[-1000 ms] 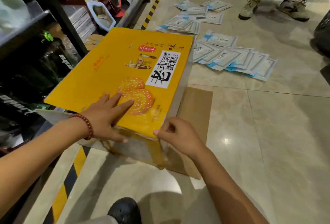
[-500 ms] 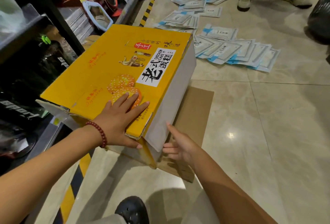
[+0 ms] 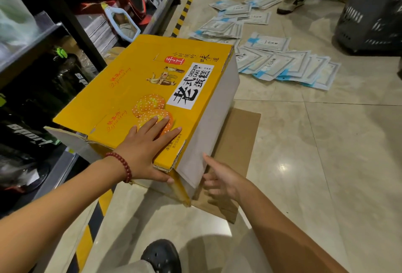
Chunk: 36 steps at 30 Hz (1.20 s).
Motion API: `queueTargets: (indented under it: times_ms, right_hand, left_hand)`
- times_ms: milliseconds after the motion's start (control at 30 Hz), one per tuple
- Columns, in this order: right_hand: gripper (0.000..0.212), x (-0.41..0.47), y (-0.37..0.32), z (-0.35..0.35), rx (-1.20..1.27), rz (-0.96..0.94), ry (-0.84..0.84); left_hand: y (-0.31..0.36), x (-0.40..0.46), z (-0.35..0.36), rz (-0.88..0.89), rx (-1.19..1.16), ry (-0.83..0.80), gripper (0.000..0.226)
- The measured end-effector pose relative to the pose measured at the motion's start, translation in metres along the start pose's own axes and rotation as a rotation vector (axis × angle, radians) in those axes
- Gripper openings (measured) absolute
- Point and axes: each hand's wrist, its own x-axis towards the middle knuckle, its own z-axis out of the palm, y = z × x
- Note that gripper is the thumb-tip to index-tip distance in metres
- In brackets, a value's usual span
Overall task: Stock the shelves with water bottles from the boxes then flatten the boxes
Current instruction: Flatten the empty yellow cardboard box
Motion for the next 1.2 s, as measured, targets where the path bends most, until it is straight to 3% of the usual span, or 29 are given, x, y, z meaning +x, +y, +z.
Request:
queueTargets:
  times_ms: [133, 233, 333, 433, 500, 600, 667, 800, 900, 967, 1067, 1200]
  right_hand:
    - [0.066, 0.004, 0.006, -0.007, 0.097, 0.031, -0.068]
    - [0.053, -0.004, 0.0, -0.009, 0.2, -0.006, 0.063]
    - [0.037, -0.019, -0.01, -0.012, 0.147, -0.187, 0.339]
    - [0.016, -0.051, -0.027, -0.029, 0.076, -0.415, 0.511]
    - [0.023, -0.074, -0.037, -0.034, 0.004, -0.621, 0.573]
    - [0.027, -0.097, -0.053, -0.019, 0.068, -0.94, 0.475]
    - [0.041, -0.094, -0.057, -0.002, 0.082, -1.072, 0.3]
    - [0.051, -0.07, -0.048, 0.037, -0.448, -1.141, 0.097]
    - [0.058, -0.044, -0.038, 0.055, -0.866, -1.062, 0.15]
    - [0.057, -0.036, -0.036, 0.059, -0.944, -1.072, 0.206]
    - [0.052, -0.034, -0.039, 0.058, -1.028, -1.064, 0.244]
    - [0.051, -0.032, -0.037, 0.059, -1.077, -1.074, 0.28]
  left_hand:
    - [0.0, -0.002, 0.004, -0.001, -0.024, 0.018, 0.113]
    - [-0.001, -0.001, 0.004, -0.004, -0.036, 0.035, 0.115]
    - [-0.008, -0.003, 0.002, 0.001, -0.107, 0.076, 0.114]
    - [-0.02, -0.009, -0.003, 0.003, -0.189, 0.139, 0.117]
    - [-0.027, -0.013, -0.005, -0.015, -0.2, 0.124, 0.124]
    - [-0.034, -0.019, -0.007, -0.049, -0.272, 0.121, 0.124]
    - [-0.037, -0.024, -0.009, -0.056, -0.381, 0.252, 0.115]
    - [-0.034, -0.031, -0.017, -0.079, -0.606, 0.808, 0.081]
    - [-0.029, -0.029, -0.021, 0.018, -0.636, 1.028, 0.06]
    - [-0.031, -0.028, -0.013, 0.083, -0.595, 1.04, 0.052]
    - [-0.041, -0.03, 0.0, 0.044, -0.57, 1.03, 0.043]
    - [-0.05, -0.037, -0.005, 0.11, -0.372, 0.954, 0.058]
